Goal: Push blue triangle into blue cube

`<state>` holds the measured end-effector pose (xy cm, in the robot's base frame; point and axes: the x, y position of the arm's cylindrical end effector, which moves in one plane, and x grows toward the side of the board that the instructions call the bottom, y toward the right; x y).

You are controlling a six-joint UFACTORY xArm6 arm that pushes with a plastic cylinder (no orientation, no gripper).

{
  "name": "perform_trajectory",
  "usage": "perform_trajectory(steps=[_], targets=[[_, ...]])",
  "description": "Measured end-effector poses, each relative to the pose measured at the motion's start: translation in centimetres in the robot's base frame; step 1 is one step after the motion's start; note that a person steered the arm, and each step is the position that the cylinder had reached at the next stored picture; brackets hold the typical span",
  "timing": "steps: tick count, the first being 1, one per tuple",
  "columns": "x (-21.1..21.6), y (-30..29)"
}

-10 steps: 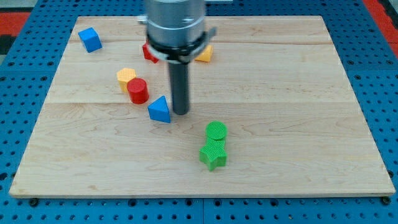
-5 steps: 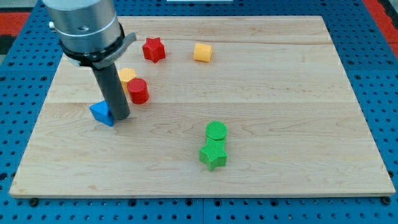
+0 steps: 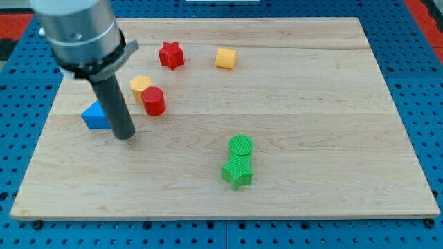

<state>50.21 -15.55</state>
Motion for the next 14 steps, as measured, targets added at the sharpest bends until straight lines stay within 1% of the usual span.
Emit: perform_trajectory(steps=[1,2,3,4,5,6,7,8,9,10,12,13,14], targets=[[-0.5,-1.7],[-3.9,-1.0],[-2.0,-2.1],[-1.2,-5.0],[-3.2,-8.3],[-5.0,-8.0],[-4.6,-7.8],[-3.2,-5.0],[-3.8,-3.0],[-6.9,-2.9],[-16.1,-3.6],[-17.5,-3.8],[-15.7,-3.3]])
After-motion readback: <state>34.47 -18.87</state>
